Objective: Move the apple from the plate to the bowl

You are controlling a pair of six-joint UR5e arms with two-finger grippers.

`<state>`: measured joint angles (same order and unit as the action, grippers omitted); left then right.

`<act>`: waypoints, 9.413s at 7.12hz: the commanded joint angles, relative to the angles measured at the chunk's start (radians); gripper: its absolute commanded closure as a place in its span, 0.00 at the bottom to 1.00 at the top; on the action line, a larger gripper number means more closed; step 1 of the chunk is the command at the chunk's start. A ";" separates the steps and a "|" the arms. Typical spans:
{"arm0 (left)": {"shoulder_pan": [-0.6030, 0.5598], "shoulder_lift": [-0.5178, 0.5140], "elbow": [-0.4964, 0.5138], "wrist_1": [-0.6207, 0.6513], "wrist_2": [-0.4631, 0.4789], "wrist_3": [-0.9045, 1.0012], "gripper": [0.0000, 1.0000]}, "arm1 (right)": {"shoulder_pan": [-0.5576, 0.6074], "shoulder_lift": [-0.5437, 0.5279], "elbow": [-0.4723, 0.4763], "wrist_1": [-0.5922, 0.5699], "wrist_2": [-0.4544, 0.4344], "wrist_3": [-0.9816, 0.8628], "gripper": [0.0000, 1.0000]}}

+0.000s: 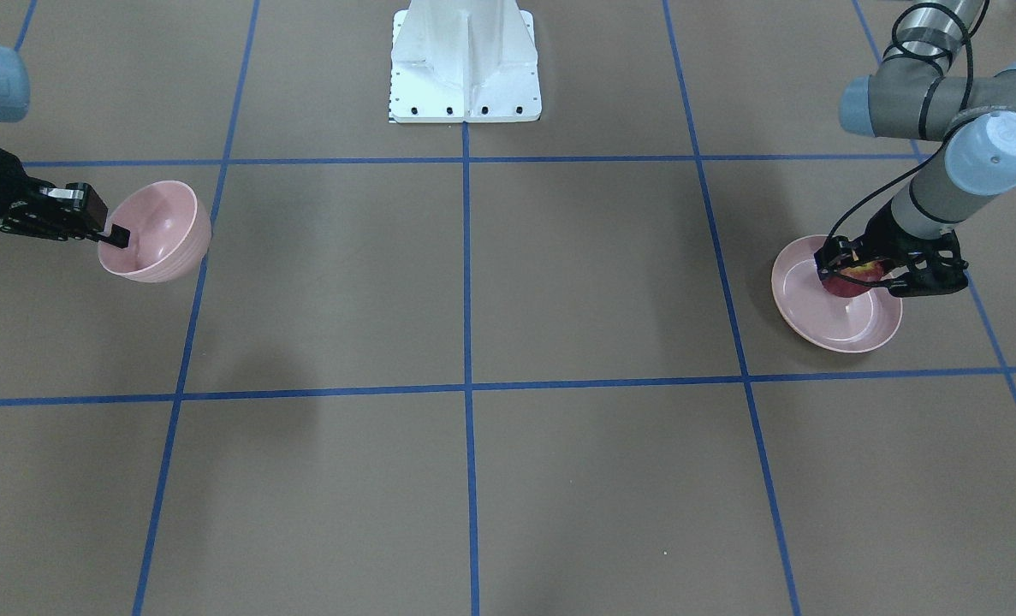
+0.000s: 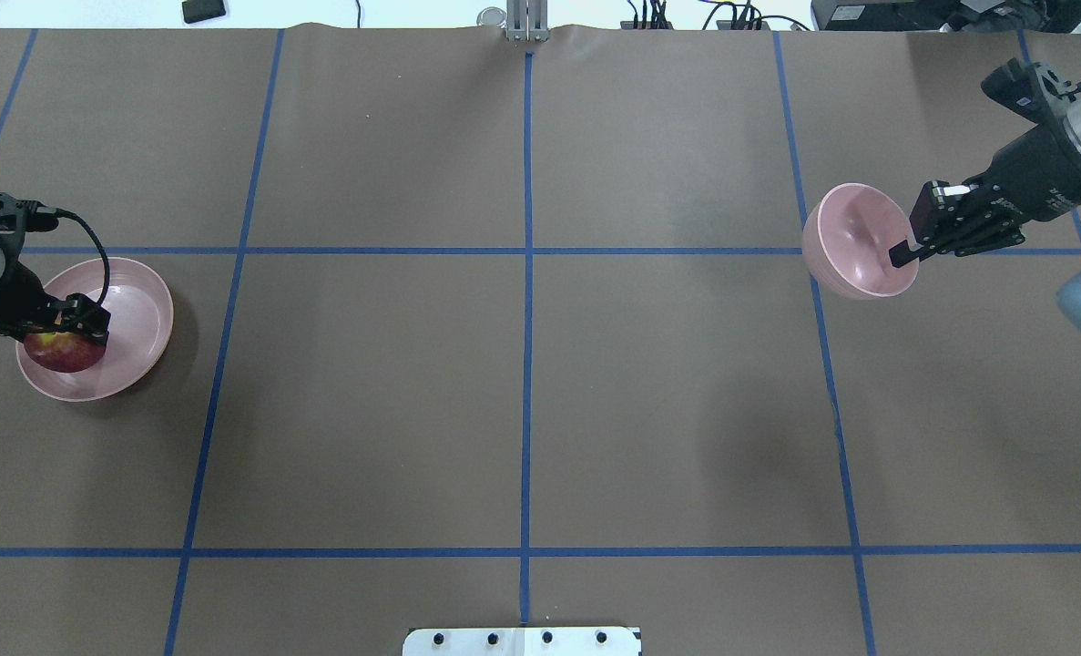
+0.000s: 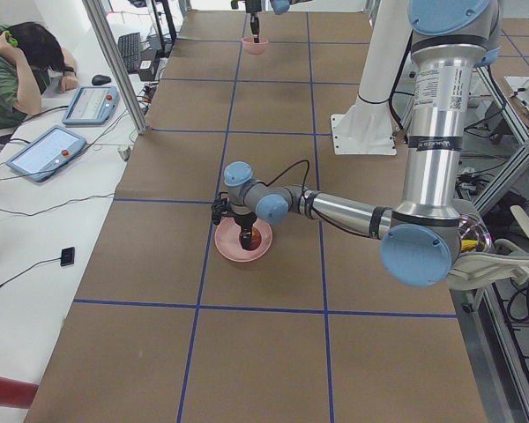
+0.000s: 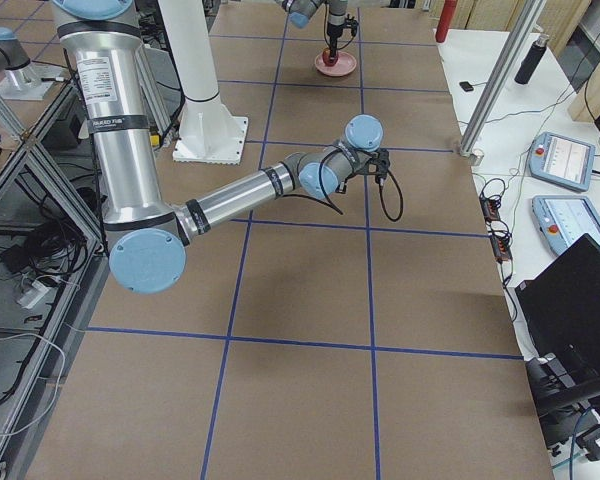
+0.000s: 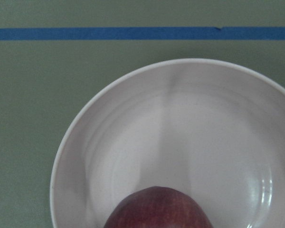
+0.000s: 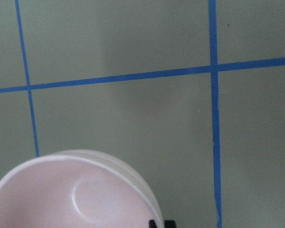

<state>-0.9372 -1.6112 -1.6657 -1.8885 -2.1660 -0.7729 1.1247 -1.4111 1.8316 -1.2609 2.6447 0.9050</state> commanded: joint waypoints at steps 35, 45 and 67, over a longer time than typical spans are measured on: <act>0.281 -0.998 0.550 0.103 0.044 -0.577 1.00 | -0.042 0.380 -0.482 -0.190 -0.290 -0.196 0.00; -0.013 -0.576 0.030 0.326 -0.002 -0.065 0.01 | 0.153 0.203 -0.451 -0.190 -0.318 -0.674 0.00; -0.597 0.073 0.101 0.221 -0.169 0.693 0.01 | 0.368 -0.221 -0.144 -0.322 -0.299 -0.790 0.00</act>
<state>-1.5340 -1.5393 -1.5607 -1.6665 -2.3336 -0.0798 1.4924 -1.6314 1.6885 -1.5844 2.3449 0.1150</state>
